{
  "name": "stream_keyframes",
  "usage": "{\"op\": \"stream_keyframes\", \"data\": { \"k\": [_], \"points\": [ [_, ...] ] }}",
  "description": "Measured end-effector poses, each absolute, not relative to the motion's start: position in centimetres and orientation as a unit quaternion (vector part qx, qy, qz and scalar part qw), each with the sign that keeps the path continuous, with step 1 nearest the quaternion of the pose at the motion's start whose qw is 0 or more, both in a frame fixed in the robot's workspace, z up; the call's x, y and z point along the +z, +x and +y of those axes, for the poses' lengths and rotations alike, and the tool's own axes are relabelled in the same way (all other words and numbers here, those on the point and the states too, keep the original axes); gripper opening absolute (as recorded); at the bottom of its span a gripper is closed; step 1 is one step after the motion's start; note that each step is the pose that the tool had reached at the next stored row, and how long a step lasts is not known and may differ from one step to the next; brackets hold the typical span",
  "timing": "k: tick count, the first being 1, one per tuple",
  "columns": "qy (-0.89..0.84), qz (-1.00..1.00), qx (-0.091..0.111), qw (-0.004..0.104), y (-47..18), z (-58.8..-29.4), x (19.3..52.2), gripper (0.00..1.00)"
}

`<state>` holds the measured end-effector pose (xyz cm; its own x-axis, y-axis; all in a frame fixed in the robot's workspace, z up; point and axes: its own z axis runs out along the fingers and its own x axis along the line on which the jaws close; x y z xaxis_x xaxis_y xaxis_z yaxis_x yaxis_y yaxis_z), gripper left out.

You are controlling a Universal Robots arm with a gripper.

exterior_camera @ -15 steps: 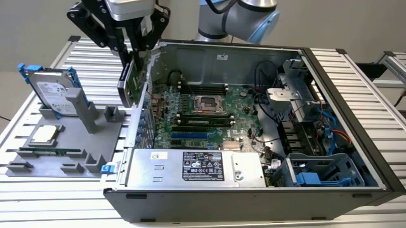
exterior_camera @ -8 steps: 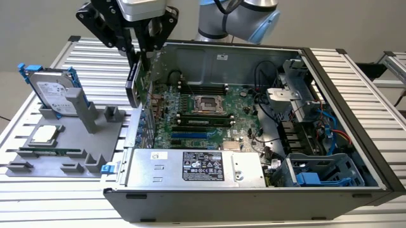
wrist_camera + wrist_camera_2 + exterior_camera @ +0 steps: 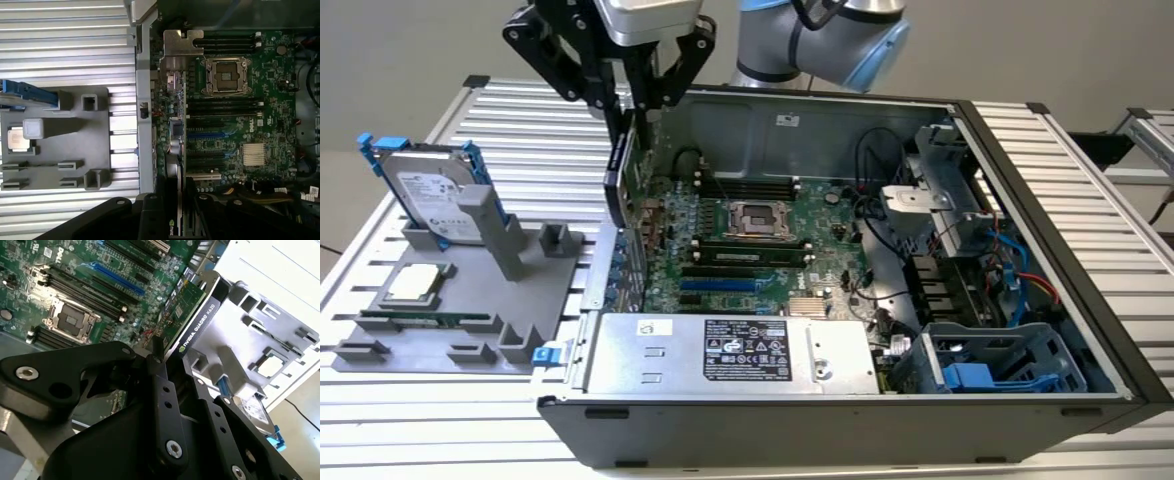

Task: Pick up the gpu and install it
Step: 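Pick up the gpu and move the gpu toward the slot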

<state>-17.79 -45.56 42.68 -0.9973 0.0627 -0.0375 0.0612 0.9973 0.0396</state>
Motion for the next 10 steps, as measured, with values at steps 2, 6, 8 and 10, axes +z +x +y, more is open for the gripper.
{"op": "stream_keyframes", "data": {
  "k": [2,6,8,10],
  "points": [
    [0.031,0.999,0.019,0.019,-17.4,-45.6,42.7,0.0],
    [0.031,0.999,0.019,0.019,-16.8,-45.6,42.7,0.0],
    [0.031,0.999,0.019,0.019,-16.4,-45.6,42.7,0.0],
    [0.031,0.999,0.019,0.019,-16.1,-45.6,42.7,0.0]
  ]
}}
